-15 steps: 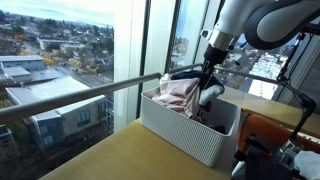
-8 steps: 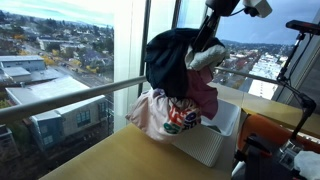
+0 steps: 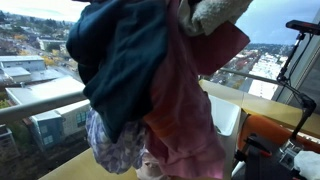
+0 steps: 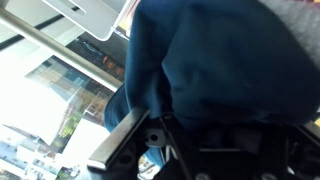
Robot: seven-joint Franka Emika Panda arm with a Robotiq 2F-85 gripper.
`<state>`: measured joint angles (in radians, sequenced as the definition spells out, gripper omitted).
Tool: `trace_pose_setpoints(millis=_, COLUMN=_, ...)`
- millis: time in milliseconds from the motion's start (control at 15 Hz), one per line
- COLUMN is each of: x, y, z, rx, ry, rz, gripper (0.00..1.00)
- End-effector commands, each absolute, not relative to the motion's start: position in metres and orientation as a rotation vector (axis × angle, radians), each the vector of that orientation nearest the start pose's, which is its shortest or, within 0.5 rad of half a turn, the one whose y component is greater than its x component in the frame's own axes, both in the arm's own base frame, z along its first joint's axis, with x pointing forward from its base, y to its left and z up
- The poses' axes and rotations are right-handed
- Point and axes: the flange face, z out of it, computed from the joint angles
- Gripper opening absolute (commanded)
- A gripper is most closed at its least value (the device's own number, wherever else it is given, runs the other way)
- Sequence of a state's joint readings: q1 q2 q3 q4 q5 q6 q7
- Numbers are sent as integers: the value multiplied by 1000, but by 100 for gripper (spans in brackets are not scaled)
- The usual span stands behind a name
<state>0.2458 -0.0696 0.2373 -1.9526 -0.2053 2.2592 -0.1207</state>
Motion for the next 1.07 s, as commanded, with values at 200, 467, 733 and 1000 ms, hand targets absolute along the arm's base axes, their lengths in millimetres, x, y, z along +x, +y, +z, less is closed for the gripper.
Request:
trace_pose_setpoints(millis=200, x=503, y=299, z=524, rx=-2935, ry=-1208, rz=-552, gripper=0)
trace_pose_setpoints(millis=467, x=513, y=303, z=485, rx=-2913, ry=-1265, rz=-481, gripper=0)
trace_pose_setpoints(millis=733, x=524, y=303, z=442, rx=-2903, ry=-1295, rz=-408, gripper=0)
trace_pose_setpoints(millis=1000, x=536, y=297, z=400, rx=-2908, ry=-1289, rz=-338, gripper=0)
